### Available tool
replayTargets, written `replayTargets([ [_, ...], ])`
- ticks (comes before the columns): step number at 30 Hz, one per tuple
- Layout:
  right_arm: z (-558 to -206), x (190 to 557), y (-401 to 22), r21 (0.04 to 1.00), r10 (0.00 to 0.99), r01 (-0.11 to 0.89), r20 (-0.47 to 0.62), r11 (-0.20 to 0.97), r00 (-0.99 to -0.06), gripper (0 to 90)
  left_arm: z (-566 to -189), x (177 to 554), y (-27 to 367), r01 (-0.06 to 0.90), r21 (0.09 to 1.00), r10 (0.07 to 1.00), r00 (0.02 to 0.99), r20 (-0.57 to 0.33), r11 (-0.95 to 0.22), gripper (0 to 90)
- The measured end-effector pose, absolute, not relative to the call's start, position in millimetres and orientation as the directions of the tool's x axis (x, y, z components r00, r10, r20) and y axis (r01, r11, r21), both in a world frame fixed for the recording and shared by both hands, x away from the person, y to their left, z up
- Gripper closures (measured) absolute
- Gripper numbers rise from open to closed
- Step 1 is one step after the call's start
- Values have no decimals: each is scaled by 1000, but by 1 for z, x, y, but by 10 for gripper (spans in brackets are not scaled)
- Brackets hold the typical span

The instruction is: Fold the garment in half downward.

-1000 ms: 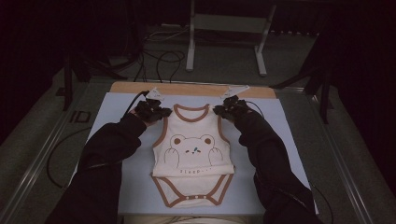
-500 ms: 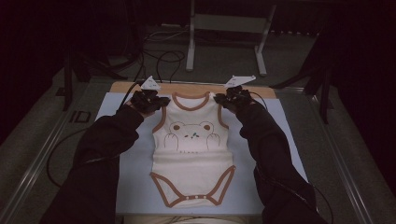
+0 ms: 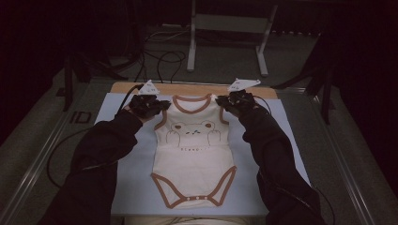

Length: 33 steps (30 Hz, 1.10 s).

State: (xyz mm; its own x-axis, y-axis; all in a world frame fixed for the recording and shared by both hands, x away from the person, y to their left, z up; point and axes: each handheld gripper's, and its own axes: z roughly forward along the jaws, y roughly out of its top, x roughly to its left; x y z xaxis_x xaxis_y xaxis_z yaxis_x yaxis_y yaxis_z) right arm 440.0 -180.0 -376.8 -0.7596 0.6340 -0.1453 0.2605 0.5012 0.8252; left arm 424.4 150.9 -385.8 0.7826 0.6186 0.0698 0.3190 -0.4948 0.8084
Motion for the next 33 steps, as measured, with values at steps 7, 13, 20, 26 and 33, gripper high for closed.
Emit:
replayTargets([
  [7, -373, 420, -181, 840, 620, 229, -152, 491, -770, 808, -385, 409, 156, 303, 824, 605, 794, 60, -478, 879],
  [13, -371, 403, -183, 845, 602, 208, -158, 492, -782, 808, -385, 393, 159, 284, 830, 587, 807, 64, -481, 879],
  [20, -375, 386, -184, 845, 586, 197, -160, 497, -794, 808, -390, 379, 158, 271, 831, 567, 821, 64, -487, 879],
  [26, -382, 375, -186, 842, 573, 194, -156, 503, -804, 808, -394, 368, 157, 263, 830, 551, 832, 63, -491, 879],
  [33, -389, 358, -188, 845, 562, 192, -146, 499, -814, 808, -398, 355, 159, 257, 835, 542, 839, 58, -487, 879],
])
